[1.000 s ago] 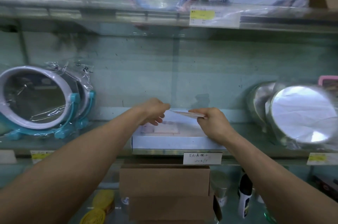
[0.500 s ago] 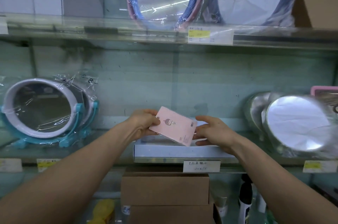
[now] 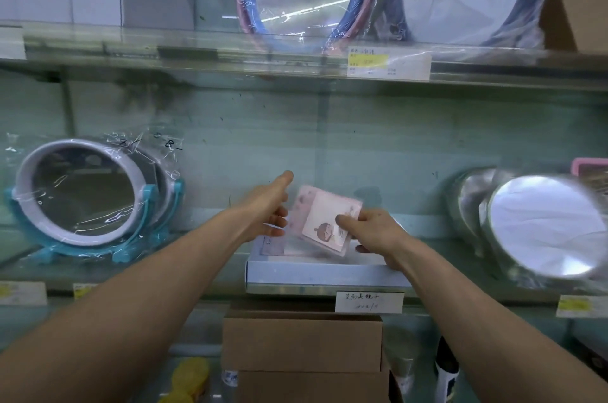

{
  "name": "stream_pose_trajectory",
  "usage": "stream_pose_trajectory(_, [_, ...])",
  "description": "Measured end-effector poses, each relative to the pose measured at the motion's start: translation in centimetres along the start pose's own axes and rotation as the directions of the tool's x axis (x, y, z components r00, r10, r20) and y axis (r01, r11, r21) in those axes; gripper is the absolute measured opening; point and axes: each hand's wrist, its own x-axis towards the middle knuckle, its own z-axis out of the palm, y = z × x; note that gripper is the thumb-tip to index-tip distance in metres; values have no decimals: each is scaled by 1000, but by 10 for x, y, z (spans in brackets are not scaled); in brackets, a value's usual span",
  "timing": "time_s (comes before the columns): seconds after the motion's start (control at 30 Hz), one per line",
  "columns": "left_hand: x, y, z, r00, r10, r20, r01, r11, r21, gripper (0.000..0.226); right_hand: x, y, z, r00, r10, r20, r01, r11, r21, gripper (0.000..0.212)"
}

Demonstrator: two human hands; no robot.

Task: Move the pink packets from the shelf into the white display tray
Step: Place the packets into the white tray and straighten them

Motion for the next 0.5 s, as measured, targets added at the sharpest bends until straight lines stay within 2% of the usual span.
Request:
stream_pose_trajectory(0.07, [2, -3, 0, 996, 68, -52, -61, 990, 126, 33, 4, -2, 7, 994, 74, 75, -78, 995, 56, 12])
stream_pose_trajectory(0.17, [7, -9, 1, 976, 208, -58, -171, 909, 380, 12, 16, -5, 20, 982, 149, 113, -152, 988, 23, 13])
stream_pose_trajectory(0.23, [14, -14, 2, 964, 264, -33, -208, 825, 526, 23, 26, -8, 29, 976, 190, 108, -185, 981, -50, 19])
stream_pose_trajectory(0.33, [16, -18, 4, 965, 256, 61, -225, 682, 696, 39, 37, -8, 30, 987, 156, 40, -133, 929, -344, 26])
stream_pose_trajectory(0.4, [19, -22, 4, 966, 197, 168, -256, 621, 741, 47, 41, -5, 24, 995, 97, 15, -80, 893, -443, 33])
stream_pose_trajectory(0.5, [25, -28, 7, 959, 79, 273, -277, 472, 837, 65, 39, 0, 16, 992, 78, 96, -23, 880, -475, 33])
